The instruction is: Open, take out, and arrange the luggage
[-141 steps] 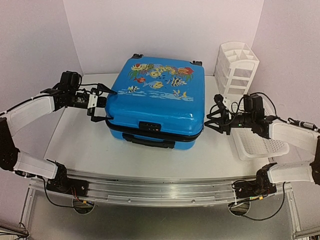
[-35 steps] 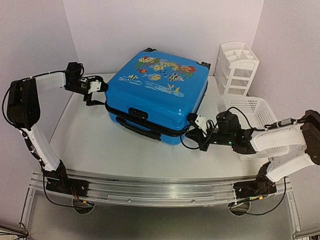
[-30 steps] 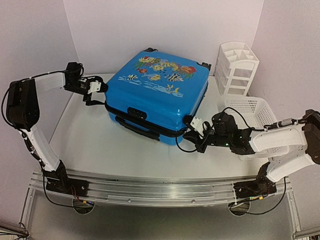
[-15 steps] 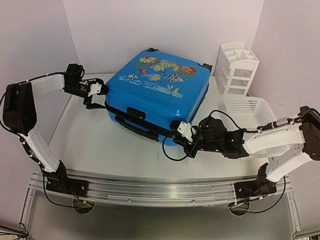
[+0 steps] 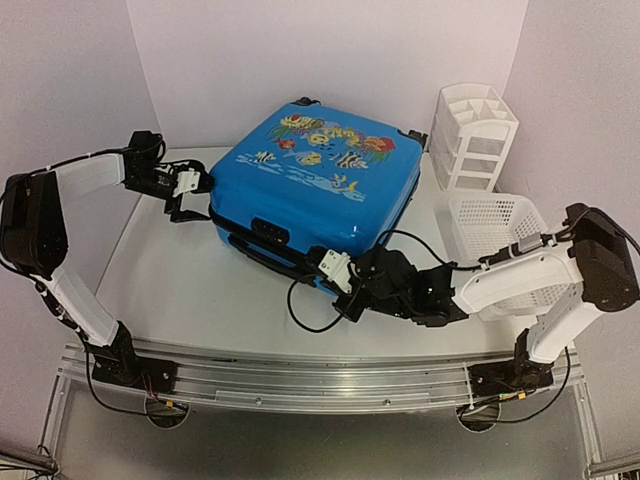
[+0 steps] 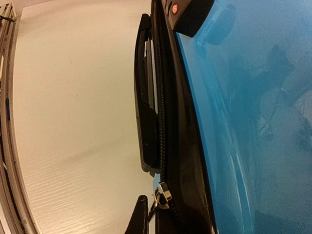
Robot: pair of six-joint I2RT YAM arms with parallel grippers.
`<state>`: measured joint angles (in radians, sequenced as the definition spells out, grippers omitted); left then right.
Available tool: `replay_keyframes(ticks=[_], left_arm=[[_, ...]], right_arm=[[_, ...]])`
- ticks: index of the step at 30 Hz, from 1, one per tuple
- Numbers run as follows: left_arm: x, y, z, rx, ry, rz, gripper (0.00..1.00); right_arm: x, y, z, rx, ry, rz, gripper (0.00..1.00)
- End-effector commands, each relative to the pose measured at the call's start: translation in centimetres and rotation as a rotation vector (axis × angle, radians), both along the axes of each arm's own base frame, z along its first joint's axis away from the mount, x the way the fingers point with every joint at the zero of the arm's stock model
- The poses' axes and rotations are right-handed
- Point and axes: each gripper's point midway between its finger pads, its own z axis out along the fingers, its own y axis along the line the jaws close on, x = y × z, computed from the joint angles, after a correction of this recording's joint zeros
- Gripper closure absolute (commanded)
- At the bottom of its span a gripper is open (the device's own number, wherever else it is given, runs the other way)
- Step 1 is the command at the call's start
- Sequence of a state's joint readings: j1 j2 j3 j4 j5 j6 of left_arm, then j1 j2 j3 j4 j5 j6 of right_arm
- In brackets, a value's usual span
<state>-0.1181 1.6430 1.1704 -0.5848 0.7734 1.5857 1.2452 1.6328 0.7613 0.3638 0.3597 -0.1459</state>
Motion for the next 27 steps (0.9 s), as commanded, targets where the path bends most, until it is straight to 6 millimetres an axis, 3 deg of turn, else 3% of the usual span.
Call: replay_keyframes(ticks=[1,9,21,27], left_arm=[[-7.1,-5.5,3.9,-0.207,0.062,-0.254,0.12],[-10.4,-7.0,4.5,-0.237,0.098,-0.313,0.12],[-12.1,-7.5,5.1,-0.274,0.13,-0.305,0.12],[-11.9,-7.8,5.3,-0.288,0.139,-0.275,0.12]], right_arm=[[-2.7,5.1,4.3,0.166,0.0,0.126,1.0],[-3.4,6.0,5.3,0.178,-0.026,0.135,1.0],[-3.0,9.3,5.5,0.184,-0.029,0.133,1.0],[-2.3,11.7,5.5,0.148,-0.03,0.129,1.0]])
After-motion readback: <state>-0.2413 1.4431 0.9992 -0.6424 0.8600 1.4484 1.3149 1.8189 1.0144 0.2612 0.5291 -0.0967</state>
